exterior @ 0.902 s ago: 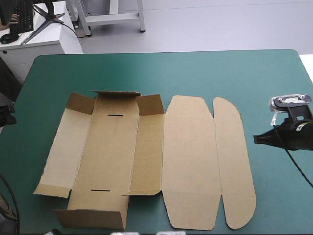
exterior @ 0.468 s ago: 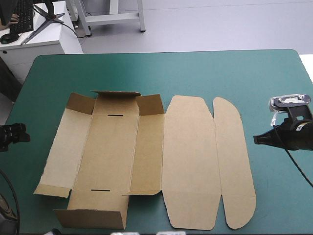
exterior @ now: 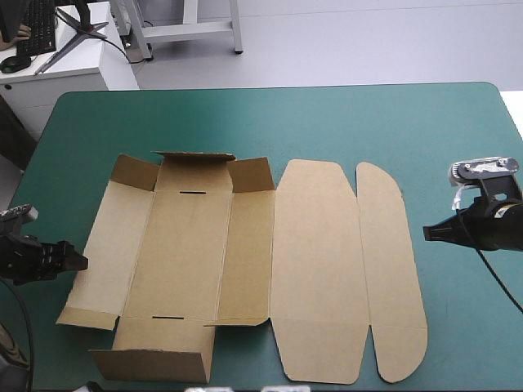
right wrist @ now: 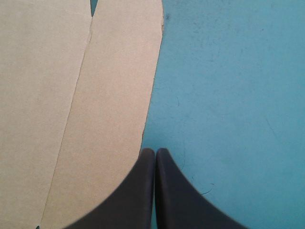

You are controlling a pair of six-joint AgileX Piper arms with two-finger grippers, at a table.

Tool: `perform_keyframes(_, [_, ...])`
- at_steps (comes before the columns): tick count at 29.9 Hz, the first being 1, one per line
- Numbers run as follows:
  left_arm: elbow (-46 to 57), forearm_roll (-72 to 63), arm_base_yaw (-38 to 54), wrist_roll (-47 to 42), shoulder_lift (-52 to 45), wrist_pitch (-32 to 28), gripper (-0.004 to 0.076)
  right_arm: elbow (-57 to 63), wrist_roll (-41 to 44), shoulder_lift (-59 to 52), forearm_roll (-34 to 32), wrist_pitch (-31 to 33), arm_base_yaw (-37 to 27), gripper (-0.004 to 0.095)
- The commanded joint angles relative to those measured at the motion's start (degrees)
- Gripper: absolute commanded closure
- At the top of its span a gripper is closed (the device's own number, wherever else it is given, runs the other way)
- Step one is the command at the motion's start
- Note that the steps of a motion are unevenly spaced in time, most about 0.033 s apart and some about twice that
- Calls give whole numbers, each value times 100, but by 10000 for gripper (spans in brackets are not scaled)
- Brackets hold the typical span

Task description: Fold the box

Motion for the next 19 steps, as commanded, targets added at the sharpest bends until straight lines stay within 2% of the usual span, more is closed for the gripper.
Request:
perform_keyframes(1, [-110,-413,12,109,-187,329,189,-142,-52,-73,72,-238,-27,923])
perform_keyframes(6, [-110,-425,-62,109,-187,366,189,-142,-52,-73,72,-238,-27,923])
perform_keyframes(19, [51,-590,-1200,-35,11,65,189,-142,-52,-73,85,-148,-27,923])
